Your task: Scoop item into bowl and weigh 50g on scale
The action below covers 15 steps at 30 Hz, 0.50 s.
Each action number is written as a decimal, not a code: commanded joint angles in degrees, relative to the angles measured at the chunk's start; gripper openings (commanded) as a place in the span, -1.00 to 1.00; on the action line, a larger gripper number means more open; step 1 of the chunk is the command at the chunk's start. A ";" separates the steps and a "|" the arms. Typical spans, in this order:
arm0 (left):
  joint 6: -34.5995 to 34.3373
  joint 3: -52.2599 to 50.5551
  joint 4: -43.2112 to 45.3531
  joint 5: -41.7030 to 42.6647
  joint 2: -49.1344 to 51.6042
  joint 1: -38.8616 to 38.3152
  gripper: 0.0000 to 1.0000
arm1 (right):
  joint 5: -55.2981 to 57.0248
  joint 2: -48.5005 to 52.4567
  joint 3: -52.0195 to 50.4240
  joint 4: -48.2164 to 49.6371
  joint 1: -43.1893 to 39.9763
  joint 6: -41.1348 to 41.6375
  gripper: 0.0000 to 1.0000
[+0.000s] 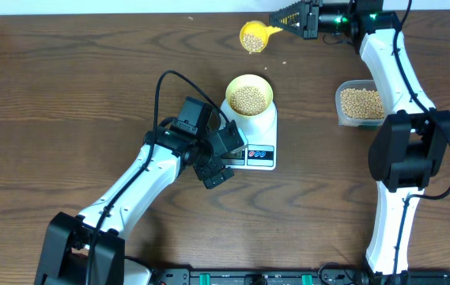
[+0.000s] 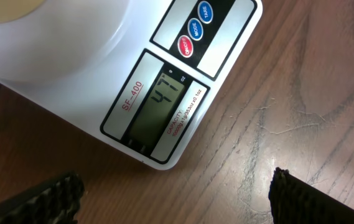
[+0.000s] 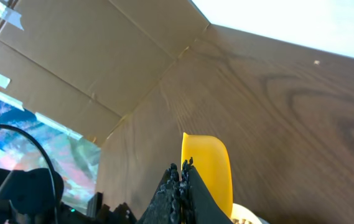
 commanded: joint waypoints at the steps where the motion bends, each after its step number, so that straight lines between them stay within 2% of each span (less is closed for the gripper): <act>1: 0.59 -0.13 -0.20 0.70 -0.20 0.15 0.96 | -2.03 -1.14 0.63 -2.43 0.07 0.59 -0.98; 5: 0.59 -0.13 -0.17 0.70 -0.20 0.15 0.96 | -2.01 -1.14 0.63 -7.08 0.55 -1.68 -0.98; 11: 0.59 -0.13 -0.17 0.70 -0.20 0.15 0.96 | -1.27 -1.14 0.63 -19.23 1.97 -15.93 -0.98; 15: 0.59 -0.13 -0.17 0.70 -0.20 0.15 0.96 | 5.77 -1.14 0.63 -24.11 2.45 -21.90 -0.98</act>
